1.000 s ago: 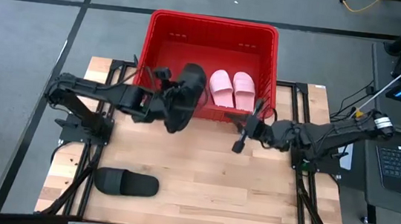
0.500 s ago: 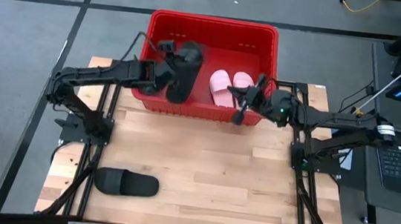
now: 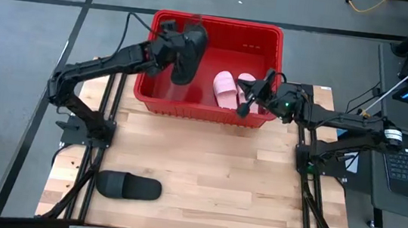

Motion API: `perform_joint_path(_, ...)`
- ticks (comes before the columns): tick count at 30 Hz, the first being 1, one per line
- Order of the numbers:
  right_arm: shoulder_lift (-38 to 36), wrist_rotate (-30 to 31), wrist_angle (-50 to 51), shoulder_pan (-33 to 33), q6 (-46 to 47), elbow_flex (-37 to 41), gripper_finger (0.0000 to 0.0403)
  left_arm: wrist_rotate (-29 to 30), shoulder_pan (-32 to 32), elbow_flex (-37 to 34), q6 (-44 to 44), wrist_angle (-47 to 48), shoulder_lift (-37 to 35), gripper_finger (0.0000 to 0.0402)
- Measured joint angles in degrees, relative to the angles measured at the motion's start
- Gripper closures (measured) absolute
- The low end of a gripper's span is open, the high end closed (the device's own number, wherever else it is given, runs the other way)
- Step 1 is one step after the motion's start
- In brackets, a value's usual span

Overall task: Pick and place slides into bin
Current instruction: Put the top black slide into the red container

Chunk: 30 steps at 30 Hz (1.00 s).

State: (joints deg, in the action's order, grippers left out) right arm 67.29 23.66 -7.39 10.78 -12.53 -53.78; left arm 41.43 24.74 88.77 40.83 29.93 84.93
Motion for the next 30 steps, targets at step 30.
perform_joint_path(30,0.0,0.1,2.3,4.6,0.1,0.0,0.0396,-6.5,9.5,0.0,6.8,-11.0,21.3,0.0397)
